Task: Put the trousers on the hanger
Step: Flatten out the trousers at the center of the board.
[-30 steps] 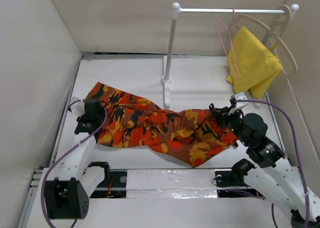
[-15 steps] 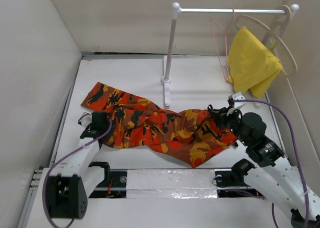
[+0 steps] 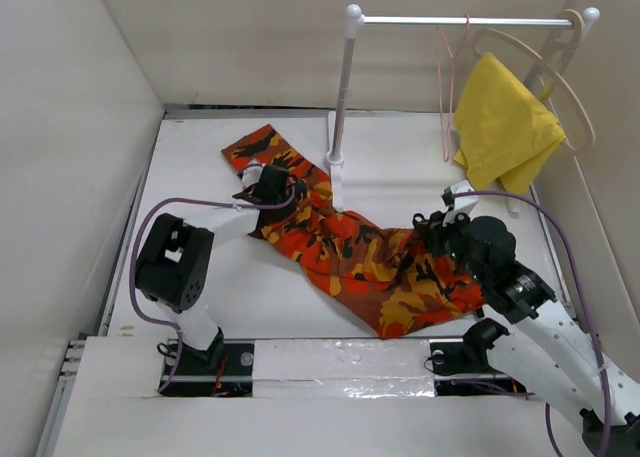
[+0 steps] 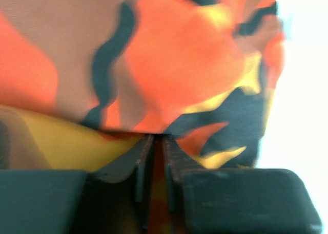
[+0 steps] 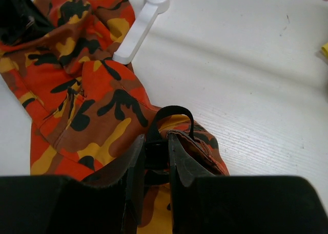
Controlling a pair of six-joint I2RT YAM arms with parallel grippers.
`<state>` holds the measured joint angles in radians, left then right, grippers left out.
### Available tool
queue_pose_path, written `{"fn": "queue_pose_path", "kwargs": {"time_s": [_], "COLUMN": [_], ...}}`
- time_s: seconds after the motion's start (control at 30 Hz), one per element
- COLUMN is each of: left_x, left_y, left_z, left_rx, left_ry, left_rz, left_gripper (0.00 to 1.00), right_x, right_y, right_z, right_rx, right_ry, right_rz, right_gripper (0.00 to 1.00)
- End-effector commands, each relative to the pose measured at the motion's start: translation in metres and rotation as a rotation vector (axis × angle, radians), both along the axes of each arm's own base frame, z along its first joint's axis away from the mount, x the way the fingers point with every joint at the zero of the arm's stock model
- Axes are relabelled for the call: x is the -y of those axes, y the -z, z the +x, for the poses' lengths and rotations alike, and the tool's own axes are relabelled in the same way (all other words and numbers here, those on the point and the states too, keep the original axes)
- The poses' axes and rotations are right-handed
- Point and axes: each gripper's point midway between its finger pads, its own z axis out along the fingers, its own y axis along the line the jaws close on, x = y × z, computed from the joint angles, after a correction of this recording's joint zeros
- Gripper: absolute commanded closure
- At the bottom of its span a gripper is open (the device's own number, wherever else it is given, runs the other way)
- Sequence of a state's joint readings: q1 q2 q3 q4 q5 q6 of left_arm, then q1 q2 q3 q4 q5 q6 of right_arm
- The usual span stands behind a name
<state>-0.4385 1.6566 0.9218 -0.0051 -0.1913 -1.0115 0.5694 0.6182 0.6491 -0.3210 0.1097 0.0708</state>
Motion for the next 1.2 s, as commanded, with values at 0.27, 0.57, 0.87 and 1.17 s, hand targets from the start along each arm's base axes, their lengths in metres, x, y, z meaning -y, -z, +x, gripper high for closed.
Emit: {"fn": "queue_pose_path", "kwargs": {"time_s": [0.27,0.57,0.87,1.17], "left_x": [-0.048,-0.120,-0.118,-0.106], "left_y": [-0.071,-0.029,-0.031,-0.032], "left_z": [-0.027,-0.104,-0.065,-0.056], "left_rx": [0.173,0.164,0.259,0.296], "left_ry": [-0.121,-0.372,-0.320,-0.252], "left_rz": [0.076,-0.029,-0.109,-0.125], "left_gripper": [0.36,0.31,0.28,0.34], "right_x": [-0.005,-0.009,-0.015,-0.016], "right_y": [-0.041,-0.043,-0.035,-0.027], "right_z": [0.005,-0.002,-0.004,-0.003], "right_rx": [0.120,0.130,0.105,0.089], "right_ry": [-0.019,-0.063,-0.101,-0.101], "right_rz": [0.063,0.070,0.052,0.045], "right_gripper": [1.00,1.00,1.00,1.00]}}
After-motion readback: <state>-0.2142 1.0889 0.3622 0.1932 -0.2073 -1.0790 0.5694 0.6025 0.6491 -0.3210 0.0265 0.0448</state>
